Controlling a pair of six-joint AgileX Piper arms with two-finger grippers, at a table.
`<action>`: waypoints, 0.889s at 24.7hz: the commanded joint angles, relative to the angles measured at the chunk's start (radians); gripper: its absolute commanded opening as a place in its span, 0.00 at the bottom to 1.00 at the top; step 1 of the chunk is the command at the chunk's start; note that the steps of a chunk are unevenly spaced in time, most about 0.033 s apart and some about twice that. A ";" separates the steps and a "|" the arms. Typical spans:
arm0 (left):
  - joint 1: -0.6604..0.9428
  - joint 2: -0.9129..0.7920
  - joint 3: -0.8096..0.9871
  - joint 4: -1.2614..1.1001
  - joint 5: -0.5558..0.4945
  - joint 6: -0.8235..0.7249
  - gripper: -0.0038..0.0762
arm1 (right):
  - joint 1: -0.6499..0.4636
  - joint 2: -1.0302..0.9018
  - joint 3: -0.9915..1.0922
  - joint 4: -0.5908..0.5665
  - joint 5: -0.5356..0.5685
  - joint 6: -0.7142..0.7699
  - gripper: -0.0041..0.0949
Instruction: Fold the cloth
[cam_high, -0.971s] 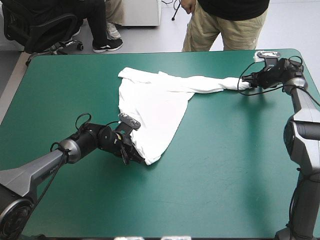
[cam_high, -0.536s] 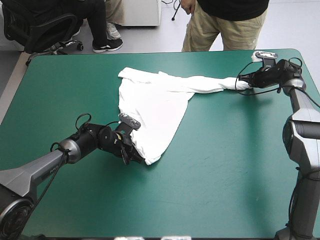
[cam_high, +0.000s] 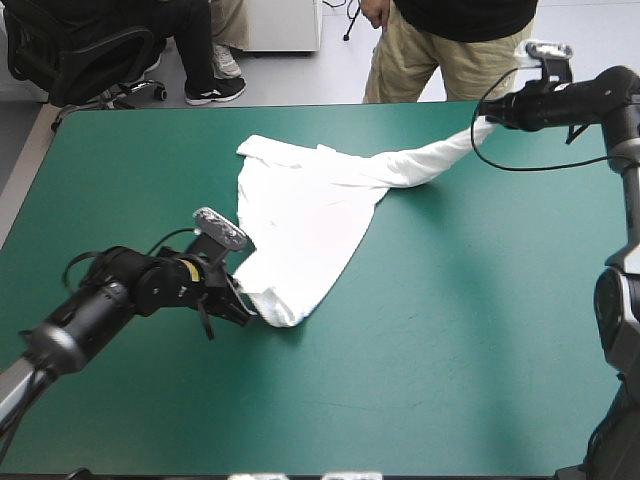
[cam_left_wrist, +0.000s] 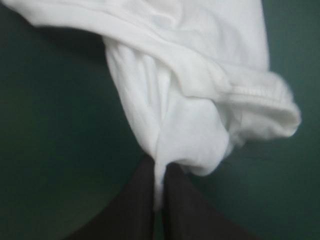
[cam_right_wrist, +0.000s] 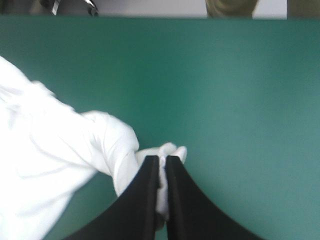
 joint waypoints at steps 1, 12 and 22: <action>-0.002 -0.155 -0.132 0.139 0.059 -0.093 0.04 | -0.007 -0.191 -0.032 0.099 -0.053 -0.037 0.03; -0.002 -0.211 -1.081 0.601 0.192 -0.112 0.04 | -0.007 -0.653 -0.032 0.074 -0.121 -0.042 0.03; -0.002 -0.166 -1.363 0.557 0.191 -0.015 0.04 | -0.007 -0.875 -0.032 -0.070 -0.077 0.012 0.03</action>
